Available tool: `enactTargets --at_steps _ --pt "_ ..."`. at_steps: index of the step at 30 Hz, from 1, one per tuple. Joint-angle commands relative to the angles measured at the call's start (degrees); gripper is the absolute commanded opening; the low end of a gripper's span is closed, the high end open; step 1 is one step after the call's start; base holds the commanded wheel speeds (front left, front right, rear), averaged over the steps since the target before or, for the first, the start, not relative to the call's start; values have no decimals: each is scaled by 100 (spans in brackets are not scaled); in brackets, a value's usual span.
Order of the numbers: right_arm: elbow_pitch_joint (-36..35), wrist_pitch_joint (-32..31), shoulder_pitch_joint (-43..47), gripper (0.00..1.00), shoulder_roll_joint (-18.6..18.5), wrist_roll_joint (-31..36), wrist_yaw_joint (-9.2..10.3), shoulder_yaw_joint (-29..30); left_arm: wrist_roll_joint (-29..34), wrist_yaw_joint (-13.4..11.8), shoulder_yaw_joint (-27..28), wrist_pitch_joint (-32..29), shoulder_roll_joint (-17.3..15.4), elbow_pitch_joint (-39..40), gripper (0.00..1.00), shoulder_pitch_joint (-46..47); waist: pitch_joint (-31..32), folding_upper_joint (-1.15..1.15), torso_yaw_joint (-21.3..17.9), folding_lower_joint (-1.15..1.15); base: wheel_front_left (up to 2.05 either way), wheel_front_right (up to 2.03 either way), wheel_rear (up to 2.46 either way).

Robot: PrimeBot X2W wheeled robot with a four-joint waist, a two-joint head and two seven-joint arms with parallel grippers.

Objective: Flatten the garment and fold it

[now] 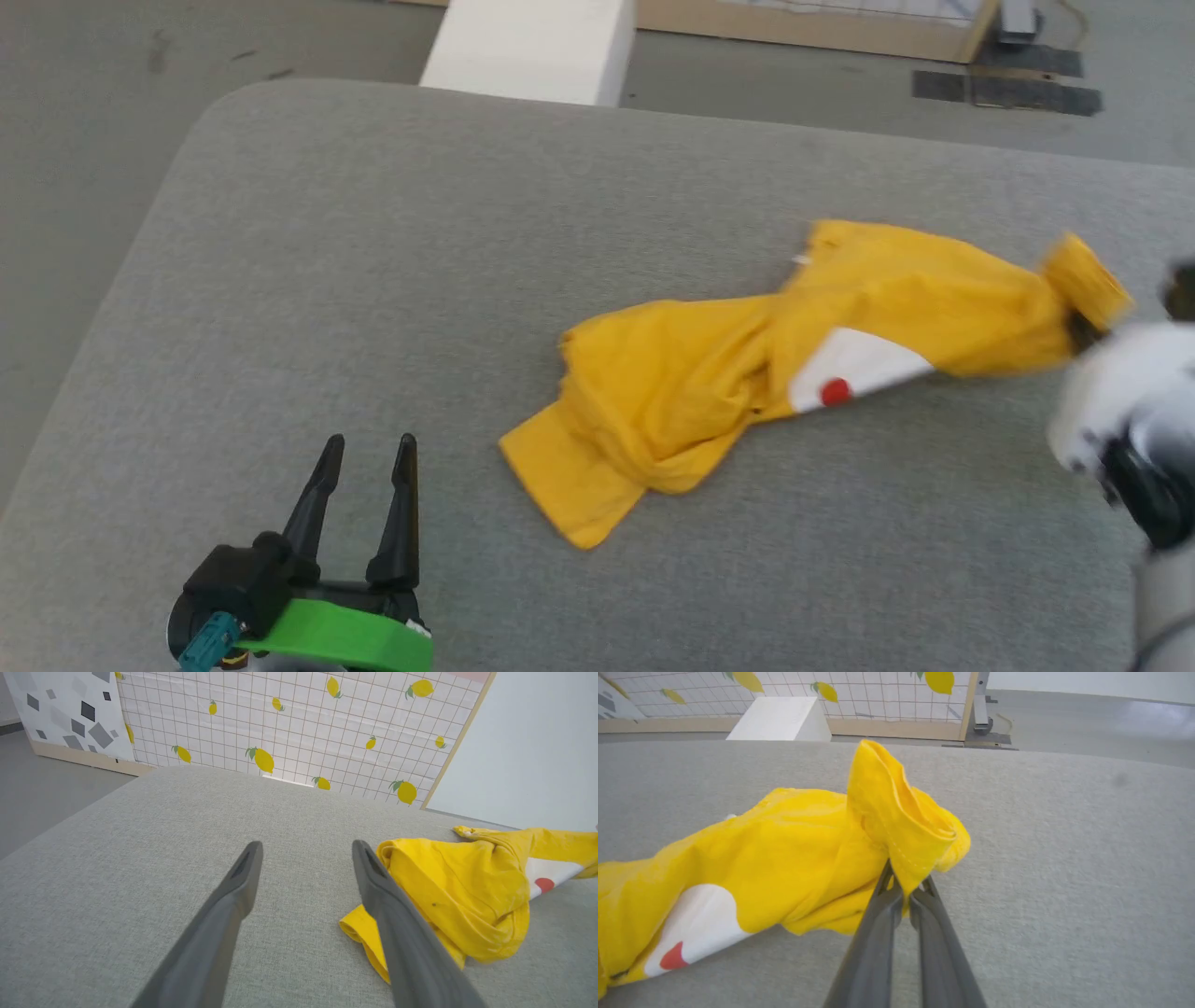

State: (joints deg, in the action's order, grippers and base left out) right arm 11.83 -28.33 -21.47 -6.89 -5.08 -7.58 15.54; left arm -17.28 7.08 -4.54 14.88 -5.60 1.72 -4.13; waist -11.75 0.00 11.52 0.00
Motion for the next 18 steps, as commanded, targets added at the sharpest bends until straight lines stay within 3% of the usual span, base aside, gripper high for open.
enactTargets --at_steps 1,3,7,15,17,18 --pt "-178 55 360 0 31 37 9 250 -20 40 -9 12 -58 24 100 -49 41 0 -346 0 0 0 0" --pt "-530 105 1098 0 190 -20 9 873 -40 40 -29 12 -102 33 100 -56 35 0 -444 0 0 0 0" --pt "-665 240 1980 0 365 -259 9 1301 -64 40 -11 12 -165 22 100 -91 31 0 -566 0 0 0 0" --pt "-449 681 2317 0 400 -836 9 756 -81 40 -58 12 -207 -25 100 -82 104 0 -765 0 0 0 0" --pt "-562 711 2227 42 400 -864 9 573 -73 40 -70 12 -191 -42 100 -94 151 0 -779 0 0 0 0" --pt "-646 682 2185 75 400 -868 9 483 -69 40 -74 12 -182 -46 100 -100 171 0 -782 0 0 0 0"
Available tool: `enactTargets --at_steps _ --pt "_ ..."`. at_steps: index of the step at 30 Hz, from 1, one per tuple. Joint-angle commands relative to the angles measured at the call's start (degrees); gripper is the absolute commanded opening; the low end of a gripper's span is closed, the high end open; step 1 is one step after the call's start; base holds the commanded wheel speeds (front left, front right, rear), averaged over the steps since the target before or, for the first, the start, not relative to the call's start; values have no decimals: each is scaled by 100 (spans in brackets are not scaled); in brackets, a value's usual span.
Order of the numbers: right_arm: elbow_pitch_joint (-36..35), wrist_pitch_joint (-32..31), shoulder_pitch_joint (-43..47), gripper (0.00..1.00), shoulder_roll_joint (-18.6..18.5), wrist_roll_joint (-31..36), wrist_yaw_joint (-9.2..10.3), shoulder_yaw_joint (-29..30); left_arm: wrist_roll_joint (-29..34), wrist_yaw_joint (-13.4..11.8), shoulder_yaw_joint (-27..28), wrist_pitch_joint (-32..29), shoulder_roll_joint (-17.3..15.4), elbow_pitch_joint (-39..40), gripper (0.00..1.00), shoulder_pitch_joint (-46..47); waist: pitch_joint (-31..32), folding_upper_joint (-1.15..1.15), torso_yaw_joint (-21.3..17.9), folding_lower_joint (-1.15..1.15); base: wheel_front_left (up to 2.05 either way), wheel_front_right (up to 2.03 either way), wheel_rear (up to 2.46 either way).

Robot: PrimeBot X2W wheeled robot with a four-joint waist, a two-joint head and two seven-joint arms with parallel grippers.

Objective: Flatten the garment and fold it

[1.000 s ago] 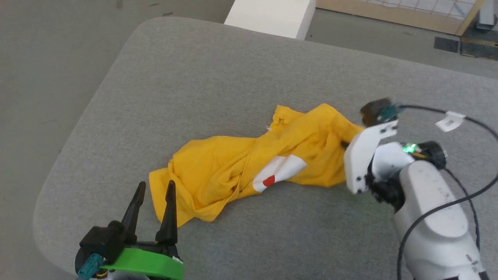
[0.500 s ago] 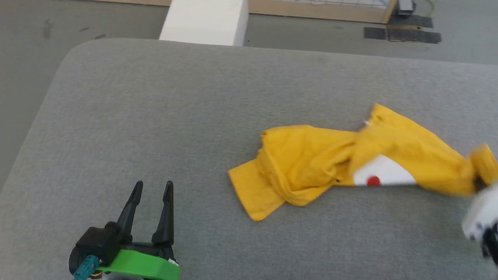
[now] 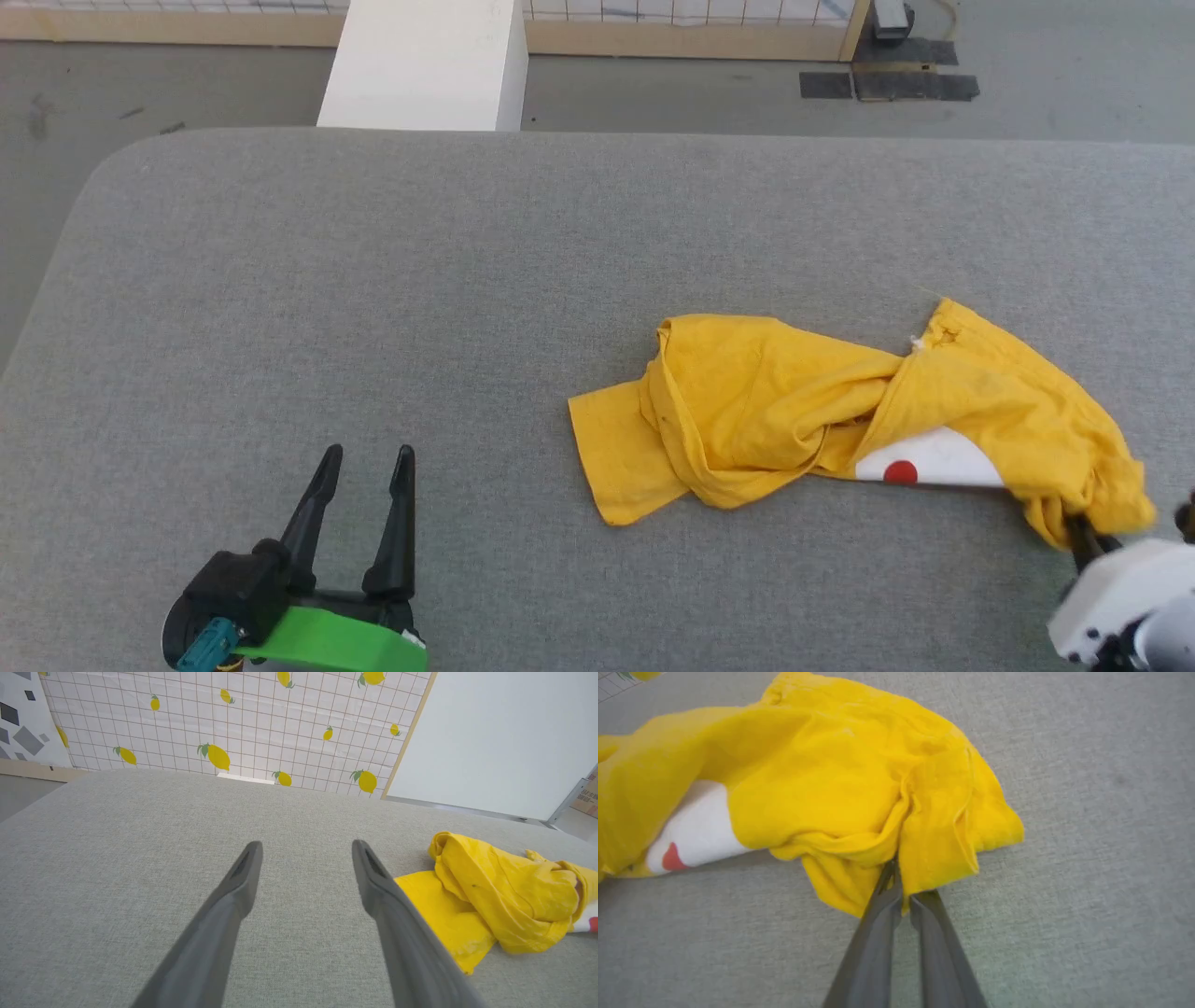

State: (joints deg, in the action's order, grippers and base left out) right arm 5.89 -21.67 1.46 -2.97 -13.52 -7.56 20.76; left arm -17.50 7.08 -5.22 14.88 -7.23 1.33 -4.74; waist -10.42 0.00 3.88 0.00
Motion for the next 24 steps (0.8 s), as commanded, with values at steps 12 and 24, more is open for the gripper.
enactTargets --at_steps 12,24 --pt "-2446 -2338 -603 100 -6 -265 8 -896 -65 41 57 12 98 1 100 -84 124 0 183 0 0 0 0" --pt "-1958 -3301 -1385 100 -157 116 8 -897 -169 41 -12 12 68 11 100 23 -138 0 383 0 0 0 0"
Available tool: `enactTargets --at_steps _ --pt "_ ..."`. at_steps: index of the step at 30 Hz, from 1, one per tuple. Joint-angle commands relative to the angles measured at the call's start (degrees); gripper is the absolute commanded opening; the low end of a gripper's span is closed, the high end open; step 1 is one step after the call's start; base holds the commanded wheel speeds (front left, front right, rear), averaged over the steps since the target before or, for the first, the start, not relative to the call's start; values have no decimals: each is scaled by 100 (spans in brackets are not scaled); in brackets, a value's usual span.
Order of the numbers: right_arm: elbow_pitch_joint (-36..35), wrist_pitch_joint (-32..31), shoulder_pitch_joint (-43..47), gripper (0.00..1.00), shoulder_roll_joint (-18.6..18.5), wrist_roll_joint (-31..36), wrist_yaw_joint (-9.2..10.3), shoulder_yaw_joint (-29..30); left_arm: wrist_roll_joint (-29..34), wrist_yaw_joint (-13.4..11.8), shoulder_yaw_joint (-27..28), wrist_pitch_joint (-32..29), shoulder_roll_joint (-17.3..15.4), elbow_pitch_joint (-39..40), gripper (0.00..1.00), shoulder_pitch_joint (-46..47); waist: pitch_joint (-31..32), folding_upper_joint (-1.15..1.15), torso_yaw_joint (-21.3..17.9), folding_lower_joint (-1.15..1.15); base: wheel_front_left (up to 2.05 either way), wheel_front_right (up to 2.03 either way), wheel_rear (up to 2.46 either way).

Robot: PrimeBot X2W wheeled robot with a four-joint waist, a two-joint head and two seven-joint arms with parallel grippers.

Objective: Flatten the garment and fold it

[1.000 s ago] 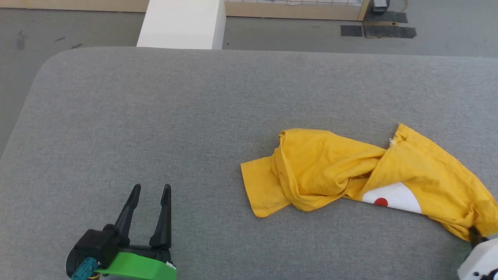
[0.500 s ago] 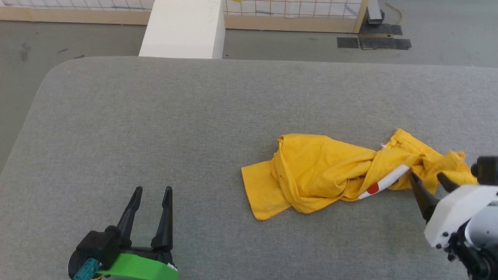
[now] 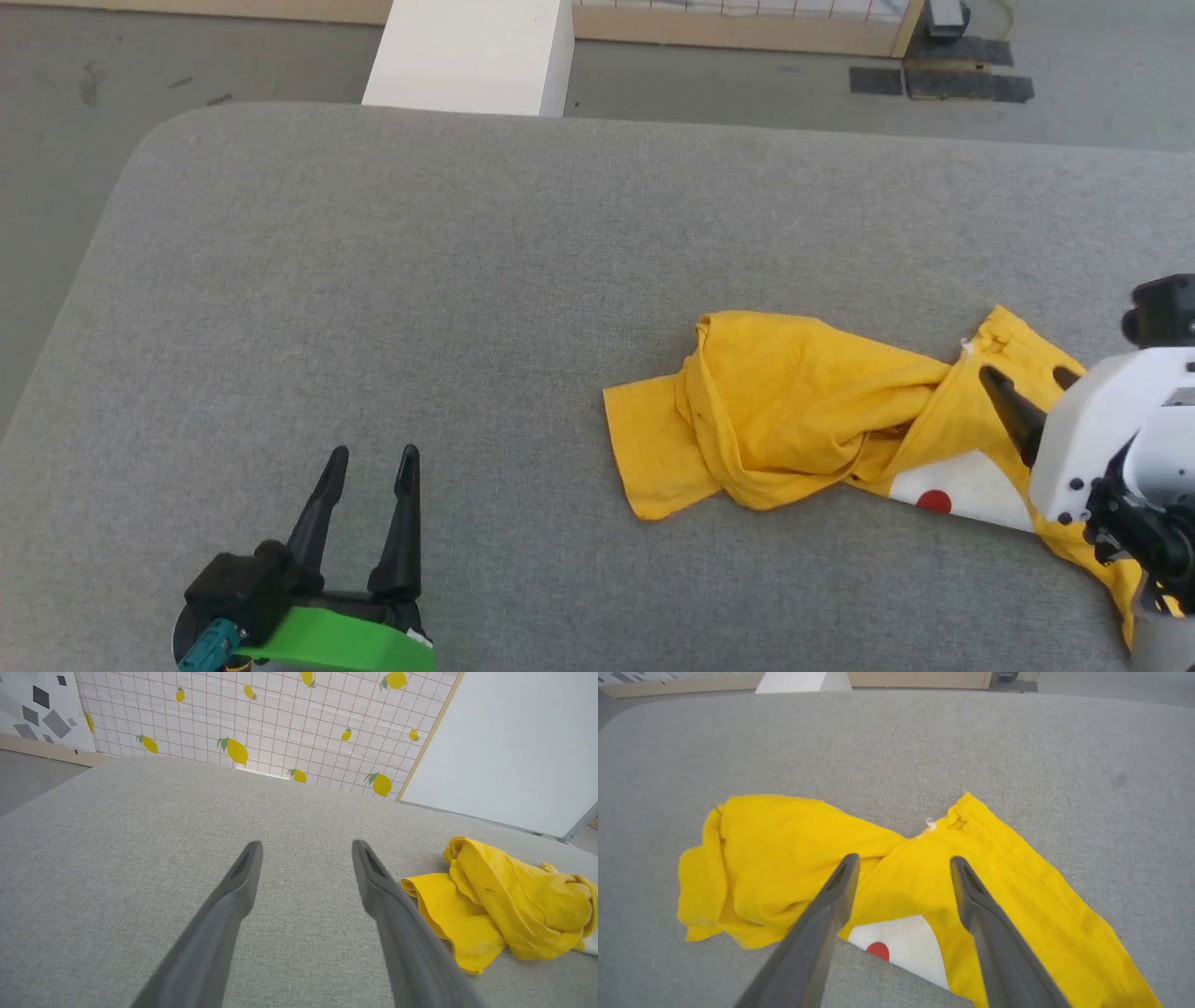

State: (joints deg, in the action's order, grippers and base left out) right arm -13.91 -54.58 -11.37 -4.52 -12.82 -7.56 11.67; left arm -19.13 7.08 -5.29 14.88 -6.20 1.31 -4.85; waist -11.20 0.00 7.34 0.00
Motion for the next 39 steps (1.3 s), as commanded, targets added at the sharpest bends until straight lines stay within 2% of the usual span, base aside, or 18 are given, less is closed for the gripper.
enactTargets --at_steps 1,9,17,22,23,24,25,26,31,34,39 --pt "214 -73 -171 100 -13 125 8 45 -15 41 -18 12 -55 11 100 57 -103 0 54 0 0 0 0" --pt "1311 -82 -884 100 -157 904 8 439 -133 41 -135 12 -206 28 100 303 -550 0 284 0 0 0 0" --pt "1862 -5 -1414 100 -246 1527 8 651 -312 41 -284 12 -315 35 100 583 -1072 0 503 0 0 0 0" --pt "2107 -450 -1507 100 -127 1757 8 828 -399 41 -326 12 -362 21 100 735 -1258 0 560 0 0 0 0" --pt "2125 -562 -1510 71 -103 1785 8 867 -409 41 -331 12 -370 13 100 749 -1266 0 563 0 0 0 0" --pt "2116 -680 -1512 36 -79 1836 8 901 -419 41 -332 12 -378 4 100 763 -1272 0 562 0 0 0 0" --pt "2086 -740 -1512 5 -71 1876 8 888 -424 41 -329 12 -382 -3 100 769 -1273 0 558 0 0 0 0" --pt "2030 -764 -1520 0 -72 1908 8 871 -427 41 -319 12 -385 -15 100 771 -1265 0 545 0 0 0 0" --pt "1727 -521 -1607 0 -109 1840 8 718 -404 41 -284 12 -377 -61 100 720 -1104 0 425 0 0 0 0" --pt "1489 -254 -1738 0 -96 1492 8 520 -368 41 -264 12 -355 -83 100 651 -892 0 323 0 0 0 0" --pt "873 -207 -1712 0 -124 770 8 -132 -274 41 -168 12 -319 -108 100 453 -462 0 142 0 0 0 0"
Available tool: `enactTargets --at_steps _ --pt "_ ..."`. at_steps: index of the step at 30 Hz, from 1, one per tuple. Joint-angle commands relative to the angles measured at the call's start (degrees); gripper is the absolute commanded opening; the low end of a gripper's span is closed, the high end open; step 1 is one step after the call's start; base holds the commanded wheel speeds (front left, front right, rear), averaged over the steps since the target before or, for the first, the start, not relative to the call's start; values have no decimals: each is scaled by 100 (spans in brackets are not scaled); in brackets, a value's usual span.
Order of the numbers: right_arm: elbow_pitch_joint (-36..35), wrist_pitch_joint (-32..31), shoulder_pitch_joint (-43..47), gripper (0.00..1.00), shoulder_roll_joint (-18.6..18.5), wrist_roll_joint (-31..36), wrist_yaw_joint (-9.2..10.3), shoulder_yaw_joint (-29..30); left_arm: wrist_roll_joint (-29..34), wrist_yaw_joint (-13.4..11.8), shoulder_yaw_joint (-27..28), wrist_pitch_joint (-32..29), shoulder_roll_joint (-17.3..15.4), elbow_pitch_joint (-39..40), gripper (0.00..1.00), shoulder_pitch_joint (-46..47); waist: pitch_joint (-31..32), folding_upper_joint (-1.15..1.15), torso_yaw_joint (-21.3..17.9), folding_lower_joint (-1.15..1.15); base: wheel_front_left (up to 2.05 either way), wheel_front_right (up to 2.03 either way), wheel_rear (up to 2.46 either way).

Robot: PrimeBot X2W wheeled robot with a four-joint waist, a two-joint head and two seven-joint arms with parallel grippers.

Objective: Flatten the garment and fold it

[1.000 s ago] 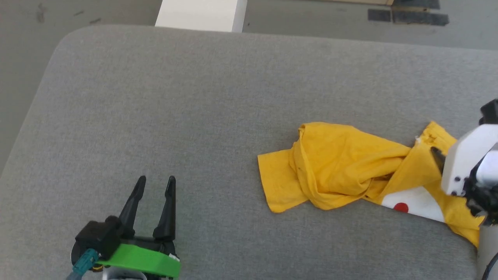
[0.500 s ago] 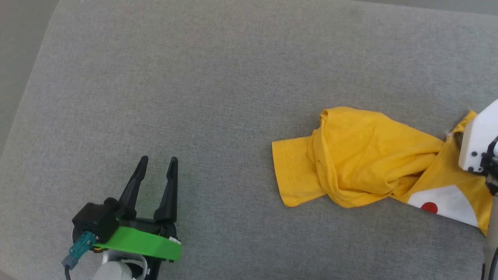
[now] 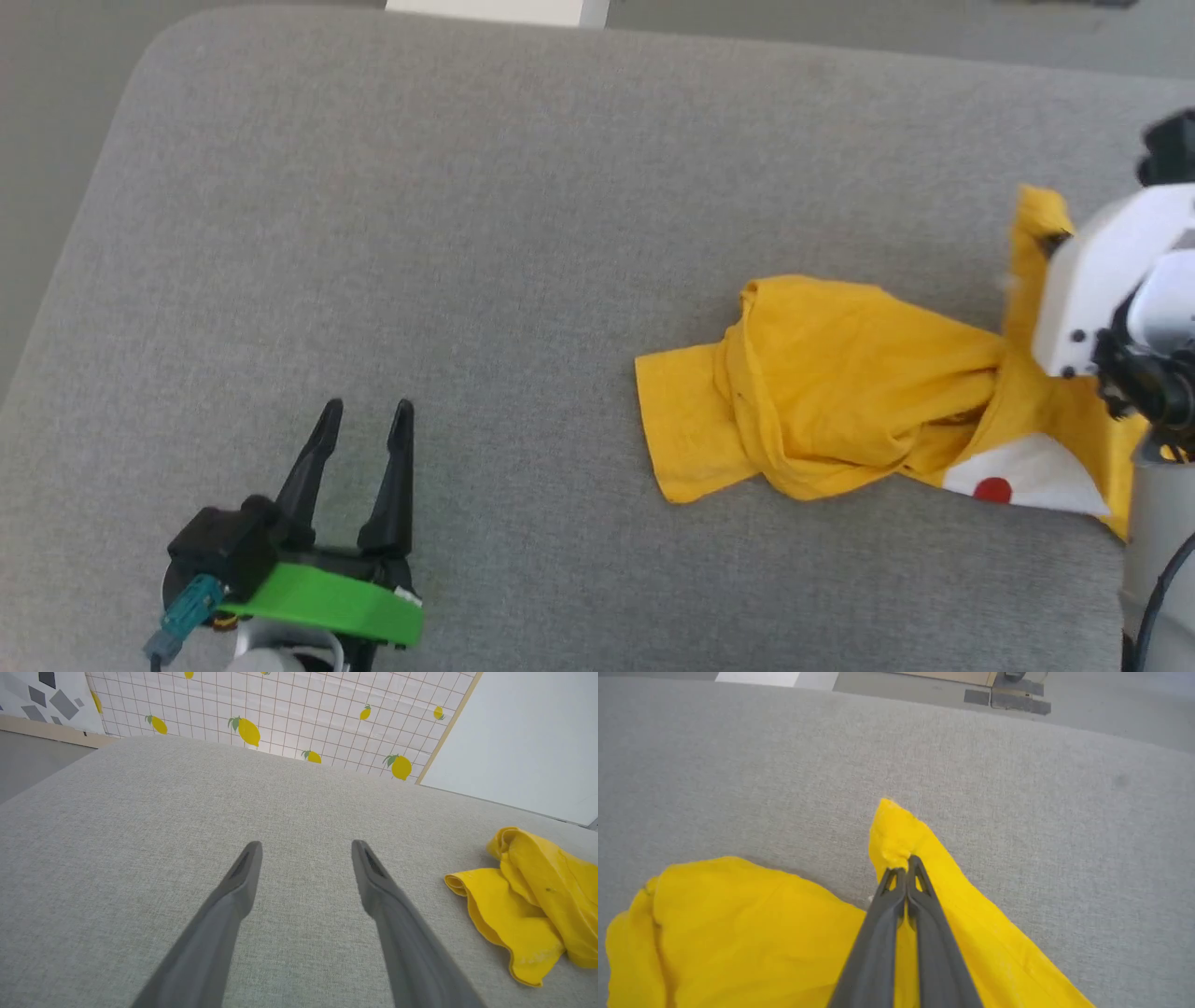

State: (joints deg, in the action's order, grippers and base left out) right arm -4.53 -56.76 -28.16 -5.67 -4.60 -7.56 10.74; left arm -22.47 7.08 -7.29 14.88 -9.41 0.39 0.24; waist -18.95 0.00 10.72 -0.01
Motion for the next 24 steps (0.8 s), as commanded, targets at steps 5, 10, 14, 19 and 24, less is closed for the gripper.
enactTargets --at_steps 5,10,14,19,24 --pt "-960 -267 217 0 -24 -853 8 -730 172 41 194 12 61 -2 100 -290 734 0 -320 1 0 0 0" --pt "-1646 -556 532 0 64 -1636 8 -1340 251 41 302 12 116 17 100 -494 1030 0 -333 1 0 0 0" --pt "-1927 -753 964 0 189 -2282 8 -1852 274 41 356 12 166 34 100 -624 1182 0 -275 1 0 0 0" --pt "-1796 -874 1757 0 252 -2814 8 -2496 288 41 377 12 202 35 100 -718 1268 0 -130 1 0 0 0" --pt "-927 -428 2326 0 244 -2627 8 -2831 272 41 371 12 226 27 100 -743 1258 0 -1 1 0 0 0"
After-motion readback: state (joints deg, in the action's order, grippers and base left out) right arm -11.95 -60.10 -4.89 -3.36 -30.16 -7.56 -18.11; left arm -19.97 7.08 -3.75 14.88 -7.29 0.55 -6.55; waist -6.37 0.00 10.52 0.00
